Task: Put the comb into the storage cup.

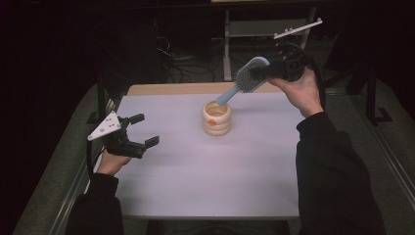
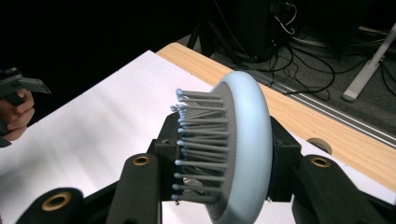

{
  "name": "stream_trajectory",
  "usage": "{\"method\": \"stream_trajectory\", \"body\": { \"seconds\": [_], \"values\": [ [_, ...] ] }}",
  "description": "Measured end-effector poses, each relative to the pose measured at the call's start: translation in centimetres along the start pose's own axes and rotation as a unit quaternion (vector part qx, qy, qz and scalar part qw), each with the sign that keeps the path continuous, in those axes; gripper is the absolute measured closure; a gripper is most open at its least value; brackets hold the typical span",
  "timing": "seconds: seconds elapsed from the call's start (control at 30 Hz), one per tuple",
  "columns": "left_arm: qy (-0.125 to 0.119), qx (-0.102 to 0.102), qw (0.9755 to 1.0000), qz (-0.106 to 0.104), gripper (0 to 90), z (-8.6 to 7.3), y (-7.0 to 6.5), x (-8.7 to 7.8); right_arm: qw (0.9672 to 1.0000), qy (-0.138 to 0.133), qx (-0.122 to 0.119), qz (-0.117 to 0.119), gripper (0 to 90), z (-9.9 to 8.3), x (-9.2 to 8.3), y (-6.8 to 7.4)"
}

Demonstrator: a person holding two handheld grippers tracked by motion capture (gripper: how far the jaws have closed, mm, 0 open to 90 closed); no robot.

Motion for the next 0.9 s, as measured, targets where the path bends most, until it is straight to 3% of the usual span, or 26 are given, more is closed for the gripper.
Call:
{"method": "stream_trajectory", "body": {
  "seconds": [0.5, 0.9],
  "values": [
    [0.004, -0.008, 1.0, 0.004, 0.0, -1.5, 0.1, -0.7, 0.9997, 0.024, -0.001, -0.007, 56.7, -0.4, 2.2, -0.5],
    [-0.002, -0.022, 0.9995, 0.022, 0.0, -2.8, 0.6, -1.8, 0.9987, 0.05, -0.011, -0.007, 56.6, -0.7, 4.8, 0.4]
  ]
}}
Point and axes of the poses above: each handheld gripper's, and its own axes: x roughly forward along the jaws, z roughly out of its top, y roughly to its left, the point moved 7 cm from there along x, roughly forward along the jaws, and after that the axes turned 8 degrees about -z, right-handed, at the moved point
